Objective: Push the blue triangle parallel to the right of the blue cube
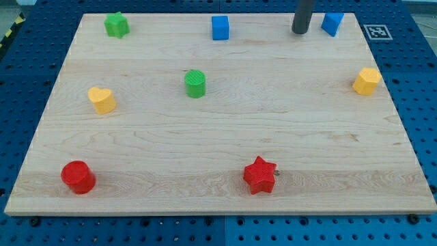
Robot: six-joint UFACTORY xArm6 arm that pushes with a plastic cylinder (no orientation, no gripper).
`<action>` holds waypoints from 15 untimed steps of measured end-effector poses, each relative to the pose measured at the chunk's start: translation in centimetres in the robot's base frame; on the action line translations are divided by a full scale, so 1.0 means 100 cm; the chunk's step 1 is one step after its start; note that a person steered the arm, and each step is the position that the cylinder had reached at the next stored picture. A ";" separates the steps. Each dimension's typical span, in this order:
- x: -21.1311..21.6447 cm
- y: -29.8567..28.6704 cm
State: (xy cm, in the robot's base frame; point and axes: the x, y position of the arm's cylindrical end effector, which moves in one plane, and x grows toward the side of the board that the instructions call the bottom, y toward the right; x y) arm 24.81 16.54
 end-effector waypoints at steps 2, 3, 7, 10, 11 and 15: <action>-0.009 0.000; -0.022 0.006; -0.043 0.039; 0.000 0.104; 0.005 0.104; -0.001 0.071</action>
State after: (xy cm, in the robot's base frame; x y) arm 24.70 23.62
